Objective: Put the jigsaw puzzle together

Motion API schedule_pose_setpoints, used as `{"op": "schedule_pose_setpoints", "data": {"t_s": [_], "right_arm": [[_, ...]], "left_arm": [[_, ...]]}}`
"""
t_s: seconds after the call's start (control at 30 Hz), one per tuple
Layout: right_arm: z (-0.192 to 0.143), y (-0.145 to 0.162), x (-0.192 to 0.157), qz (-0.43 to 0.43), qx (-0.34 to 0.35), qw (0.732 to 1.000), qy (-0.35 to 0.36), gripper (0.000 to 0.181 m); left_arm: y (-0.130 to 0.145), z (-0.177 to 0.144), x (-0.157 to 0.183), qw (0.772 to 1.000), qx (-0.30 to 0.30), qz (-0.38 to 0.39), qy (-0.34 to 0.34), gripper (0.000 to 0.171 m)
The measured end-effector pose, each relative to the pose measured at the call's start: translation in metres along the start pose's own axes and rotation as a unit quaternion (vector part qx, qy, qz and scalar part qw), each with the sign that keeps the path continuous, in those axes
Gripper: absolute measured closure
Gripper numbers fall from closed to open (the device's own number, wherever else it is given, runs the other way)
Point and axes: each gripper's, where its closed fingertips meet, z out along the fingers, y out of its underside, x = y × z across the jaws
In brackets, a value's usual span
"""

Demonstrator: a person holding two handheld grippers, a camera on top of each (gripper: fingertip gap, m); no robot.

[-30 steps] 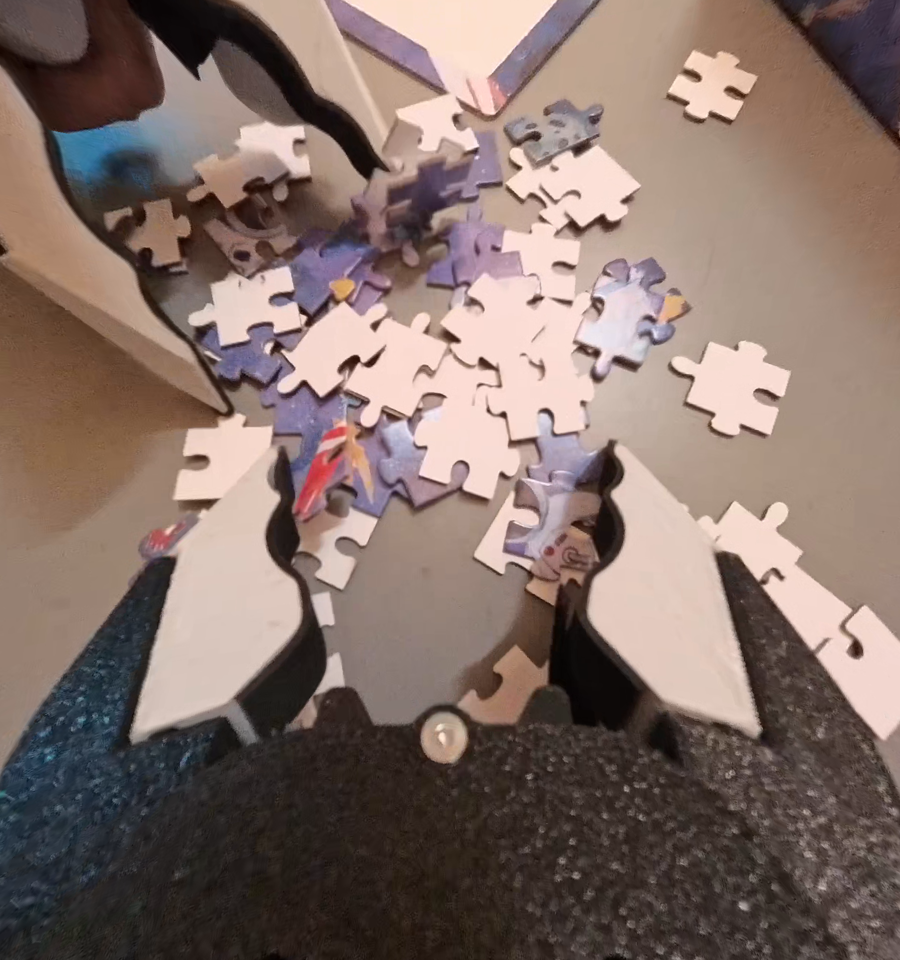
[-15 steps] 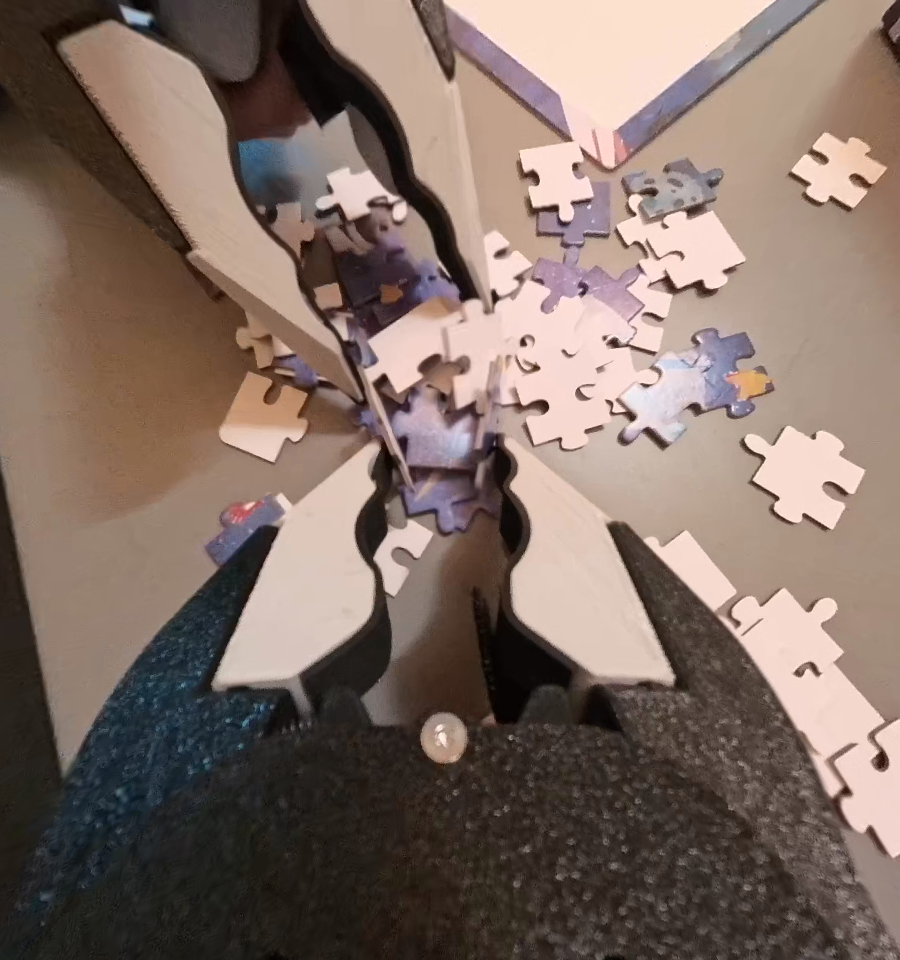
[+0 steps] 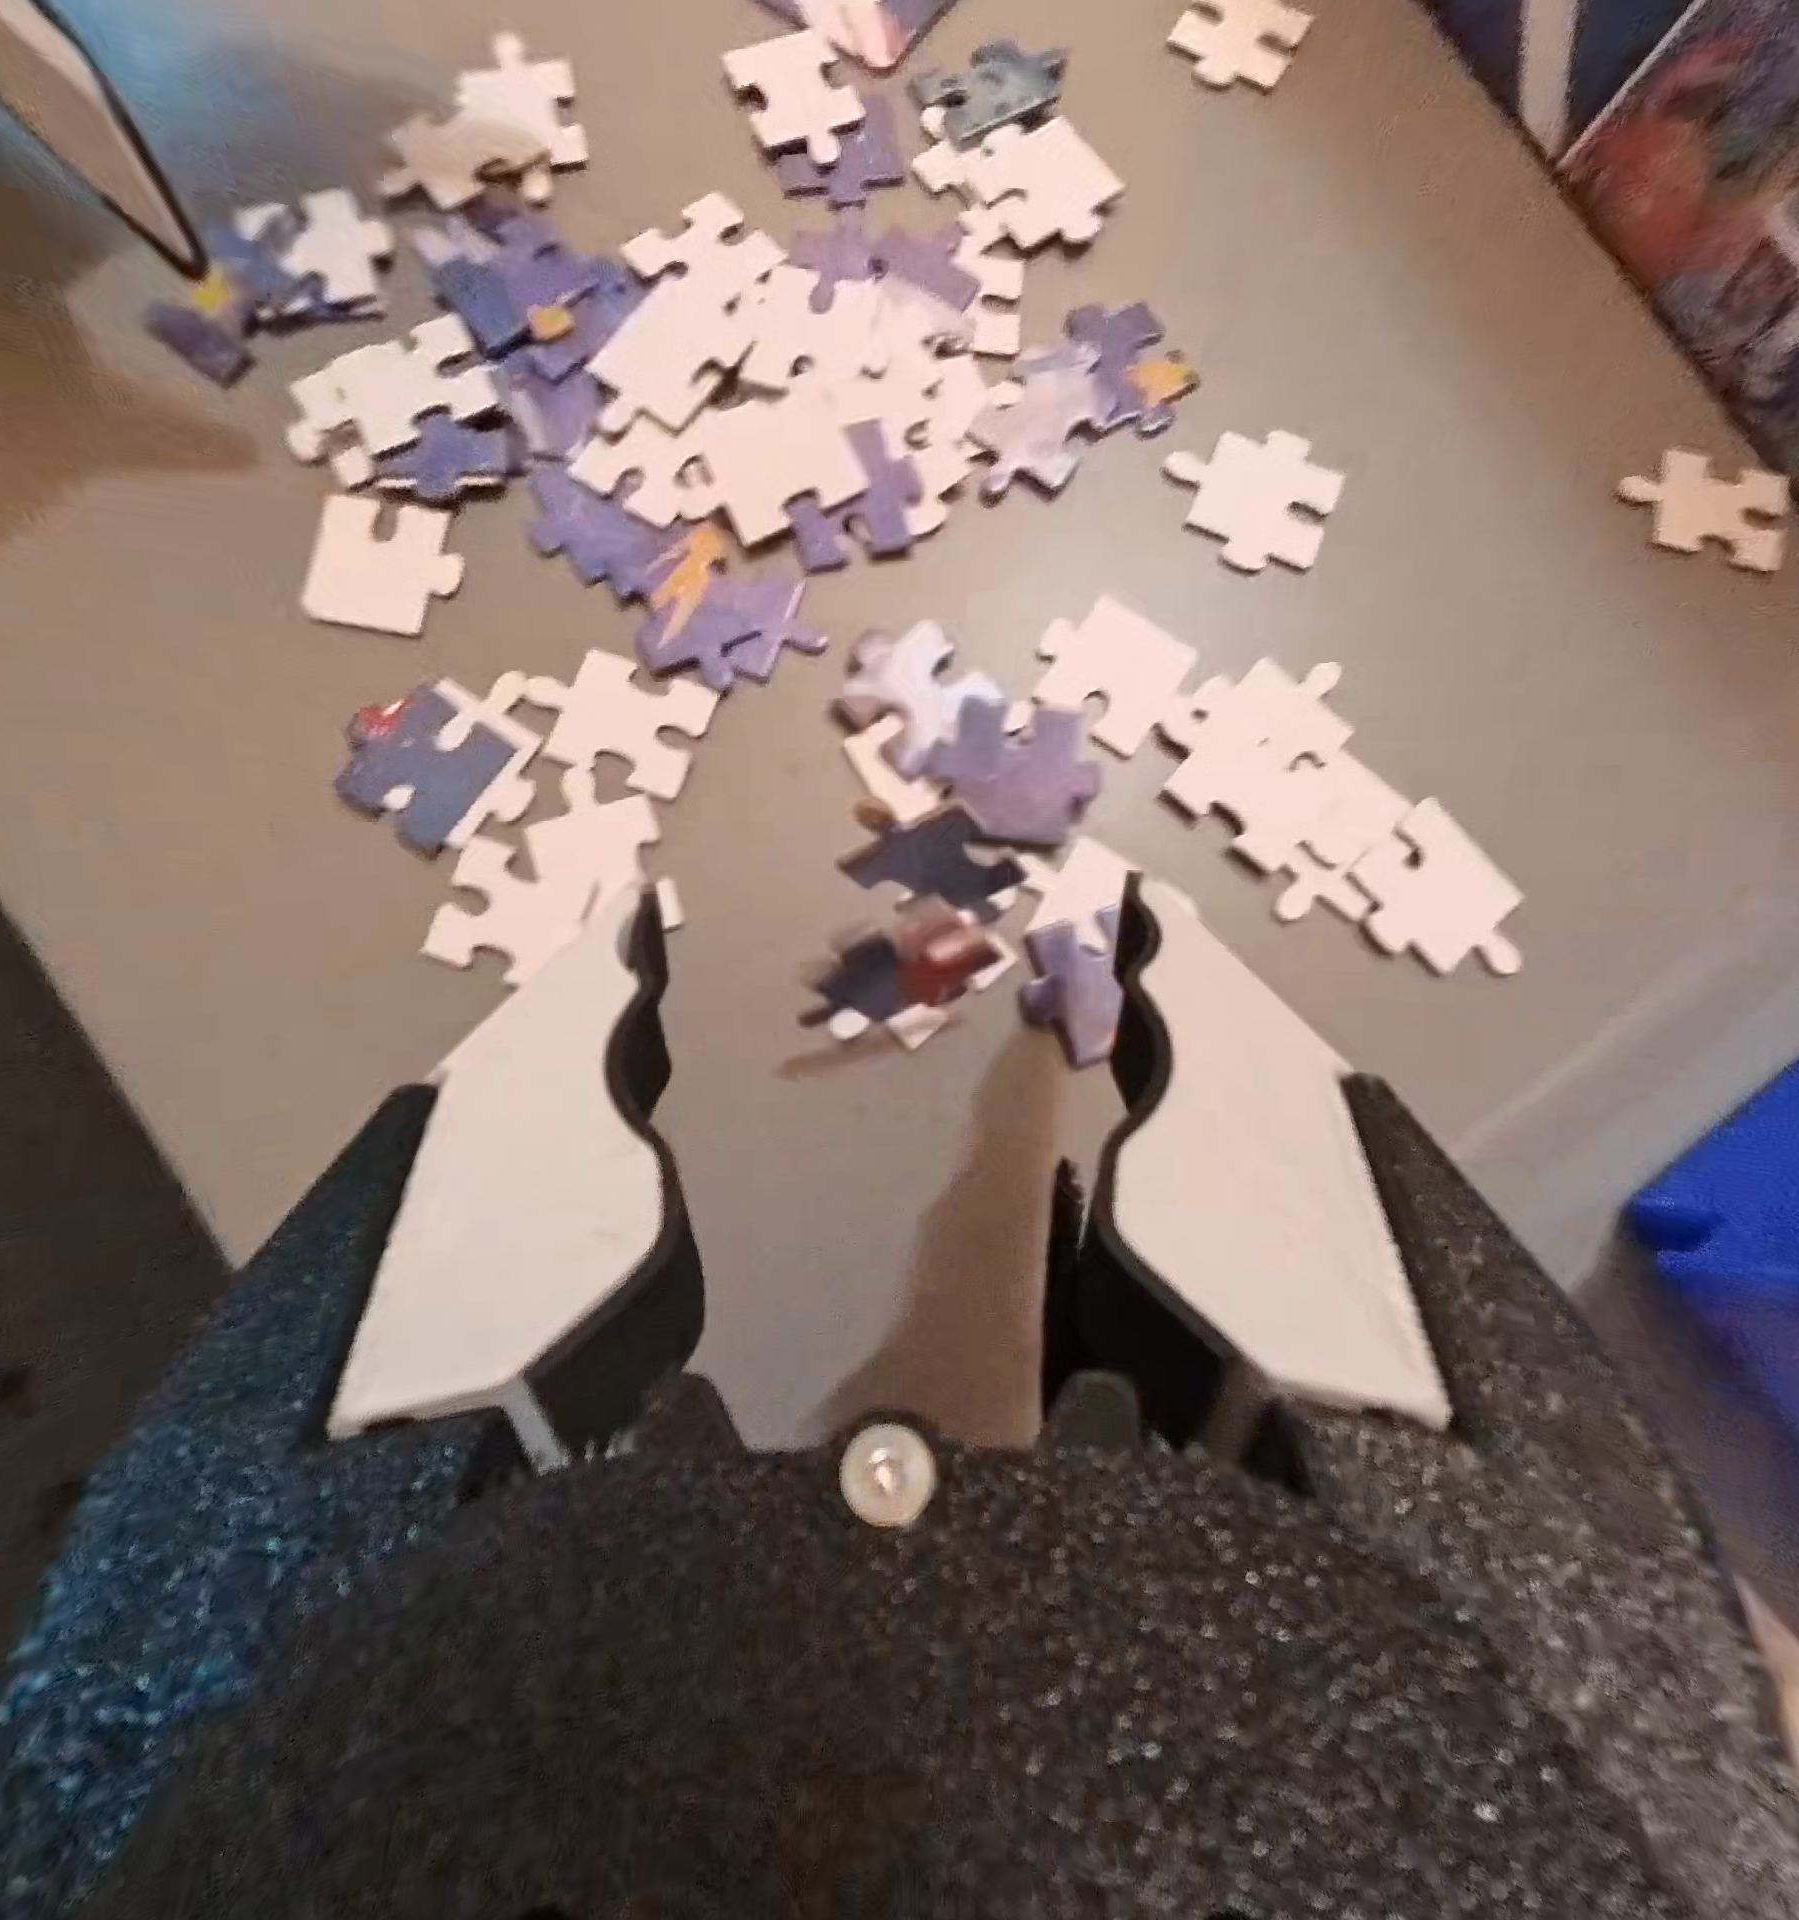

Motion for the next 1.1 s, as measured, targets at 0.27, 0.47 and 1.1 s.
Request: {"op": "schedule_pose_setpoints", "data": {"t_s": [0.27, 0.47, 1.1], "right_arm": [[0.003, 0.029, -0.009, -0.015, -0.011, 1.0, 0.021, 0.08], [0.04, -0.003, -0.02, -0.032, 0.003, 0.998, -0.057, 0.068], [0.046, -0.08, -0.048, -0.128, 0.065, 0.984, -0.106, 0.179]], "left_arm": [[0.036, 0.002, -0.002, 1.0, -0.007, -0.012, -0.001, 0.067], [0.006, 0.033, 0.008, 1.0, -0.002, 0.018, 0.014, 0.065], [-0.072, 0.026, 0.017, 0.99, 0.14, 0.026, 0.017, 0.167]]}}
